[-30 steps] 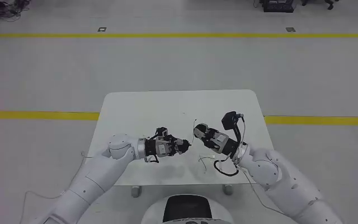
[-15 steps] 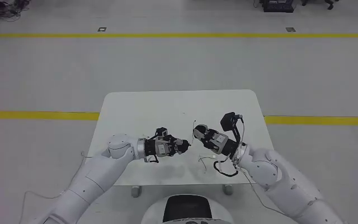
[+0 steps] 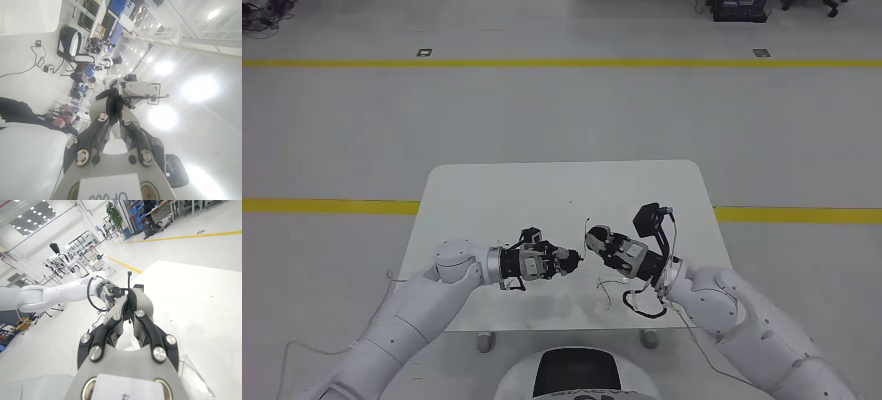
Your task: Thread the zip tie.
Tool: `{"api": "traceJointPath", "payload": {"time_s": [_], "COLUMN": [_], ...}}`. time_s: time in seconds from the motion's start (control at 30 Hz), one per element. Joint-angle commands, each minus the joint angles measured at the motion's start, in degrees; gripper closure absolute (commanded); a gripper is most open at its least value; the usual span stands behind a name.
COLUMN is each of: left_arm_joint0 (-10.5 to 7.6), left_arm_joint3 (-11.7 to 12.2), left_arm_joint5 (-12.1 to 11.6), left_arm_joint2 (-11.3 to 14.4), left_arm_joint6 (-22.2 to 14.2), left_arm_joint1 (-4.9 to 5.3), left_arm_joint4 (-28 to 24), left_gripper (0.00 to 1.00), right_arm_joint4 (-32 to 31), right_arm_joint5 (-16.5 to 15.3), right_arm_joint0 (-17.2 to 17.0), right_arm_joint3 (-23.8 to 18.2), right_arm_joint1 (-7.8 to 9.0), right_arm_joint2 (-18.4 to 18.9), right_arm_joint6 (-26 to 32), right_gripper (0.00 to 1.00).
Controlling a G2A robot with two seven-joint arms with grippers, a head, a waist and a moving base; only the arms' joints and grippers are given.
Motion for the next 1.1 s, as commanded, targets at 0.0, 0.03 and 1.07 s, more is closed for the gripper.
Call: {"api": "traceJointPath", "payload": {"time_s": [0.0,0.03,1.07], "left_arm_joint0": [0.0,0.0,0.0], "left_arm_joint3": [0.0,0.0,0.0], "left_arm_joint5": [0.0,0.0,0.0], "left_arm_joint2": [0.0,0.0,0.0], "left_arm_joint6": [0.0,0.0,0.0], "left_arm_joint1": [0.0,0.0,0.0], "left_arm_joint4": [0.0,0.0,0.0], "left_gripper": [1.0,1.0,1.0], "right_arm_joint4": [0.07,0.09,-0.42], "right_arm_joint5": [0.0,0.0,0.0], "right_arm_joint0": [0.22,0.32,1.72], "right_arm_joint3": [0.19,0.27,1.25], "right_arm_joint1": [0.03,0.05,0.73], "right_arm_joint2": [-0.27,-0.39,-2.72], "right_arm_joint6": [-0.09,-0.11,-0.19], "right_gripper": [1.0,1.0,1.0]}}
